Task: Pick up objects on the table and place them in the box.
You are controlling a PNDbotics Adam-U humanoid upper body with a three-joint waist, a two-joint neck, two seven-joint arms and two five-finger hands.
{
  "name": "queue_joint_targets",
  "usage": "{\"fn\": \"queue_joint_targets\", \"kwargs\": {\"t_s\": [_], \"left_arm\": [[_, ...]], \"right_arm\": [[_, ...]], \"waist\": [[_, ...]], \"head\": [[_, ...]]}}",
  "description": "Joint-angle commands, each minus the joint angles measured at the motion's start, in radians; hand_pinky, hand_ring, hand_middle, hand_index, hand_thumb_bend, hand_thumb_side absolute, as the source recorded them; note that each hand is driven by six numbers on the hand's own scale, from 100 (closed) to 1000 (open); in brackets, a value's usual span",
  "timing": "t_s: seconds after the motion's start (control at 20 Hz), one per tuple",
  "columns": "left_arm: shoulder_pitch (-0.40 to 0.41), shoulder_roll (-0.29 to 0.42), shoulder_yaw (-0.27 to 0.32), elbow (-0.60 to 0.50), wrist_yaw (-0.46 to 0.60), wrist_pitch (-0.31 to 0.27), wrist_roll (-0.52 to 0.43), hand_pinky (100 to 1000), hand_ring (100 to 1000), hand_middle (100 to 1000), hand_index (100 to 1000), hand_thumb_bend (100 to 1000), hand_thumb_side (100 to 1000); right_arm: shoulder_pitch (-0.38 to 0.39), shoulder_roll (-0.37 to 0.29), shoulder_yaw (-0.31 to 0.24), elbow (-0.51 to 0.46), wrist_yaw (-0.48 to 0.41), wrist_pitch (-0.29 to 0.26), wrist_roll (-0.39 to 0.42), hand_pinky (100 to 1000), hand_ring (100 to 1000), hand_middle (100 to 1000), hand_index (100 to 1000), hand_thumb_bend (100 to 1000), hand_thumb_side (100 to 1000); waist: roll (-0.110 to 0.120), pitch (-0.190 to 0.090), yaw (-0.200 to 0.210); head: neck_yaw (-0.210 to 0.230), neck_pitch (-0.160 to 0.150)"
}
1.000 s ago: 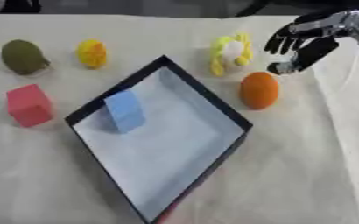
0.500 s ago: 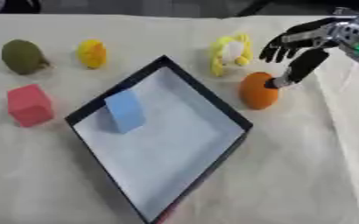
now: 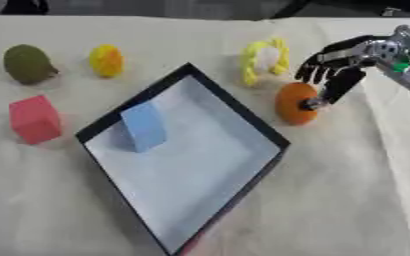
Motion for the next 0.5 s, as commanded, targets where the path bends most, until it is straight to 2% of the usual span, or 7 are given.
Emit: {"fn": "queue_joint_targets", "kwargs": {"t_s": [0.05, 0.2, 0.3, 0.35, 0.4, 0.45, 0.5], "left_arm": [[-0.012, 0.008, 0.002, -0.014, -0.004, -0.001, -0.003, 919, 768, 796, 839, 179, 872], [-0.013, 0.006, 0.001, -0.013, -0.004, -0.001, -0.003, 919, 768, 796, 839, 178, 873], [-0.014, 0.006, 0.001, -0.014, -0.004, -0.001, -0.004, 919, 768, 796, 839, 177, 873], [-0.014, 0.006, 0.001, -0.014, -0.004, 0.000, -0.004, 919, 768, 796, 839, 176, 872], [-0.014, 0.006, 0.001, -0.014, -0.004, 0.000, -0.004, 919, 768, 796, 839, 176, 872], [-0.014, 0.007, 0.001, -0.014, -0.004, 0.000, -0.004, 919, 768, 796, 838, 175, 873], [-0.014, 0.007, 0.001, -0.014, -0.004, 0.000, -0.004, 919, 769, 796, 838, 174, 873]], "right_arm": [[-0.010, 0.000, -0.018, 0.038, 0.034, -0.019, -0.004, 870, 850, 821, 899, 399, 415], [-0.008, 0.012, -0.019, 0.061, 0.044, -0.040, 0.003, 868, 845, 806, 885, 392, 409], [-0.009, 0.016, -0.019, 0.064, 0.039, -0.048, 0.006, 865, 835, 756, 842, 364, 357], [-0.009, 0.017, -0.019, 0.062, 0.034, -0.050, 0.005, 859, 808, 689, 789, 336, 294], [-0.010, 0.018, -0.018, 0.056, 0.026, -0.052, 0.002, 857, 800, 673, 777, 328, 278], [-0.011, 0.017, -0.016, 0.047, 0.017, -0.053, -0.002, 849, 769, 615, 727, 284, 170], [-0.012, 0.016, -0.014, 0.037, 0.008, -0.052, -0.007, 846, 761, 603, 715, 261, 126]], "waist": [[0.007, -0.001, 0.002], [0.007, 0.000, 0.003], [0.006, -0.001, 0.003], [0.006, -0.001, 0.002], [0.005, -0.002, 0.002], [0.005, -0.003, 0.002], [0.004, -0.004, 0.002]], "head": [[-0.004, -0.002], [-0.003, -0.002], [-0.003, -0.002], [-0.003, -0.002], [-0.003, -0.002], [-0.002, -0.002], [-0.002, -0.003]]}}
